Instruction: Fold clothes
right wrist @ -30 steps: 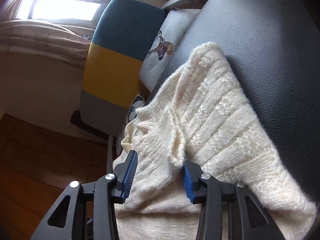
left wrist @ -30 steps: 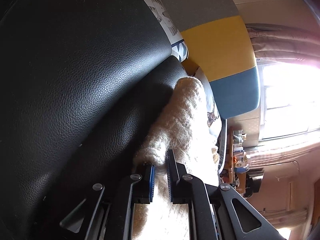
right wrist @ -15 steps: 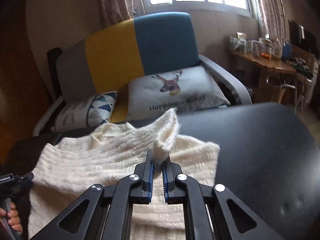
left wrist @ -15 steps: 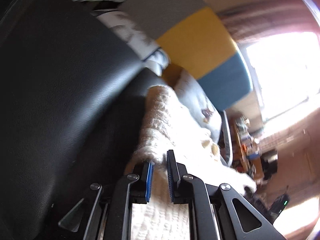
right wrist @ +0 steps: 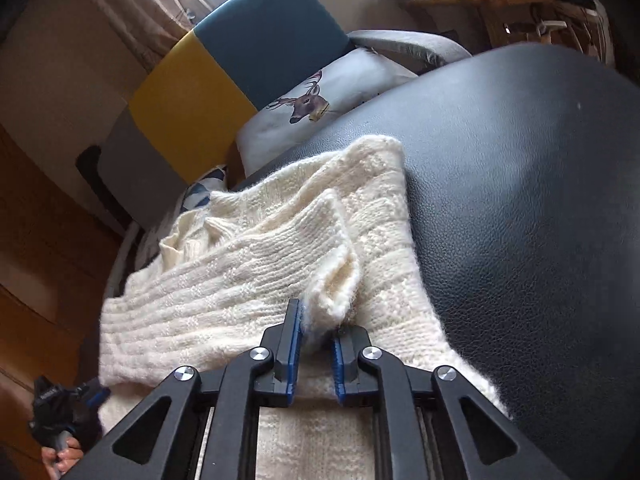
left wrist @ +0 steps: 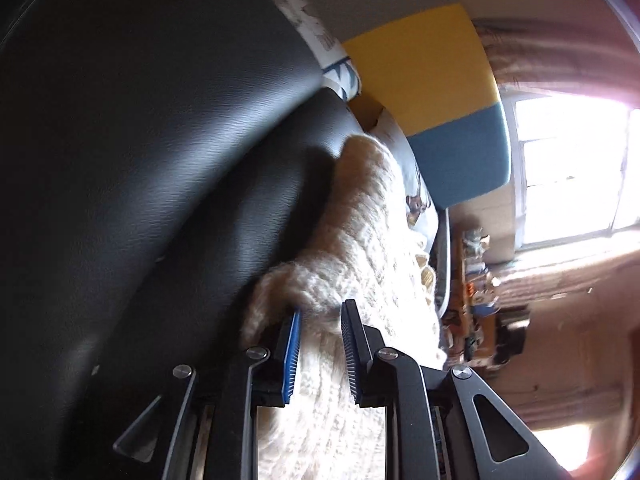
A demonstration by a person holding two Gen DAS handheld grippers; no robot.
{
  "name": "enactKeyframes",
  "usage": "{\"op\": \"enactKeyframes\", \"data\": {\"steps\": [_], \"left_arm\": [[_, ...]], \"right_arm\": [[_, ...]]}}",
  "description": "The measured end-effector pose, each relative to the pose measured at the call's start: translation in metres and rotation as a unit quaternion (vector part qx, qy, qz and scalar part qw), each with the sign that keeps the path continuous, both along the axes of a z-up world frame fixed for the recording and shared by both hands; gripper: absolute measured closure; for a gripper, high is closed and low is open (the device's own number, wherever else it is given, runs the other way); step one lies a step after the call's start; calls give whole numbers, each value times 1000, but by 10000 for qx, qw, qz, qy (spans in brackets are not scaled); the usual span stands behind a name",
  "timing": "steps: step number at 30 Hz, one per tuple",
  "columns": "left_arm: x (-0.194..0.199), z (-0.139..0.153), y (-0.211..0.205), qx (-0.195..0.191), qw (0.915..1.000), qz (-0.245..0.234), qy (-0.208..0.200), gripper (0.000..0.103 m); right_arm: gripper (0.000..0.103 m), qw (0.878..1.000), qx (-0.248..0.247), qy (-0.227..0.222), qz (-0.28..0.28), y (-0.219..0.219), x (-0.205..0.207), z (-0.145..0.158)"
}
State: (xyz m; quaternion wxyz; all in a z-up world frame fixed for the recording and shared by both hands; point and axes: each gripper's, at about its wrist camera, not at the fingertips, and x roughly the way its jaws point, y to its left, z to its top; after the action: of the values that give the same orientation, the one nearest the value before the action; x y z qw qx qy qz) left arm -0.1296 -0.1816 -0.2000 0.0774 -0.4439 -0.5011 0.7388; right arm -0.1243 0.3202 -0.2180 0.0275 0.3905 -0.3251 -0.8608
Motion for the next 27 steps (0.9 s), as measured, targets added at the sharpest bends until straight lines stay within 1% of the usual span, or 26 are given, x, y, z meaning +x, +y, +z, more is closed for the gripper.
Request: {"op": "enactKeyframes", "data": {"steps": [1, 2, 3, 5, 6, 7, 8, 10, 11, 14, 15, 16, 17, 18, 19, 20, 21, 22, 24, 26, 27], "left_arm": [[3, 0, -6, 109, 9999, 93, -15, 82], [8, 1, -12, 102, 9997, 198, -46, 82], [12, 2, -18, 24, 9997, 249, -54, 82], [17, 6, -28, -139, 9994, 322, -79, 75], [20, 6, -33, -139, 9993, 333, -77, 65], [22, 7, -37, -138, 9993, 344, -75, 58], [23, 7, -40, -103, 9993, 348, -63, 56], [19, 7, -40, -19, 9994, 344, -24, 54], [15, 7, -38, 24, 9994, 334, -12, 53], [-4, 11, -28, -86, 9996, 246, 67, 44], [-12, 14, -22, -247, 9996, 137, 88, 35], [-19, 17, -15, -443, 9989, 2, 153, 31], [-27, 21, -8, -639, 9976, -134, 219, 30], [-33, 24, 0, -889, 9951, -329, 292, 31], [-38, 26, 9, -1138, 9912, -581, 339, 40], [-39, 26, 15, -1370, 9862, -846, 381, 54], [-36, 23, 19, -1629, 9803, -1072, 306, 82], [-31, 18, 19, -1732, 9773, -1187, 273, 83], [-21, 15, 16, -1724, 9768, -1198, 426, 85], [-14, 14, 12, -1684, 9769, -1235, 453, 84], [-13, 15, 11, -1690, 9766, -1248, 458, 81]], "right_arm": [[86, 9997, -241, 29, -59, 5, 4, -1], [82, 9998, -114, 51, -120, 6, 9, 4], [80, 9998, 12, 74, -181, 7, 15, 10], [78, 9991, 264, 121, -296, 9, 26, 20], [77, 9988, 390, 167, -252, 4, 27, 27], [73, 9982, 515, 214, -208, -1, 28, 33], [71, 9975, 640, 260, -164, -5, 30, 40], [71, 9954, 885, 353, -68, -15, 32, 52], [69, 9948, 922, 414, 110, -26, 26, 56], [61, 9907, 1130, 493, 584, -61, 4, 63], [61, 9889, 1233, 465, 684, -71, -4, 62], [60, 9875, 1328, 405, 747, -78, -13, 57], [58, 9859, 1427, 334, 807, -85, -21, 52], [57, 9842, 1575, 86, 807, -88, -26, 41], [57, 9816, 1722, -161, 808, -90, -32, 30], [56, 9784, 1865, -379, 810, -92, -37, 20], [56, 9766, 1970, -150, 851, -93, -31, 20], [56, 9744, 2053, -85, 911, -94, -27, 20], [56, 9699, 2190, -33, 1060, -97, -21, 19], [56, 9692, 2190, 33, 1127, -95, -17, 18], [56, 9704, 2138, 52, 1124, -94, -17, 17]]}}
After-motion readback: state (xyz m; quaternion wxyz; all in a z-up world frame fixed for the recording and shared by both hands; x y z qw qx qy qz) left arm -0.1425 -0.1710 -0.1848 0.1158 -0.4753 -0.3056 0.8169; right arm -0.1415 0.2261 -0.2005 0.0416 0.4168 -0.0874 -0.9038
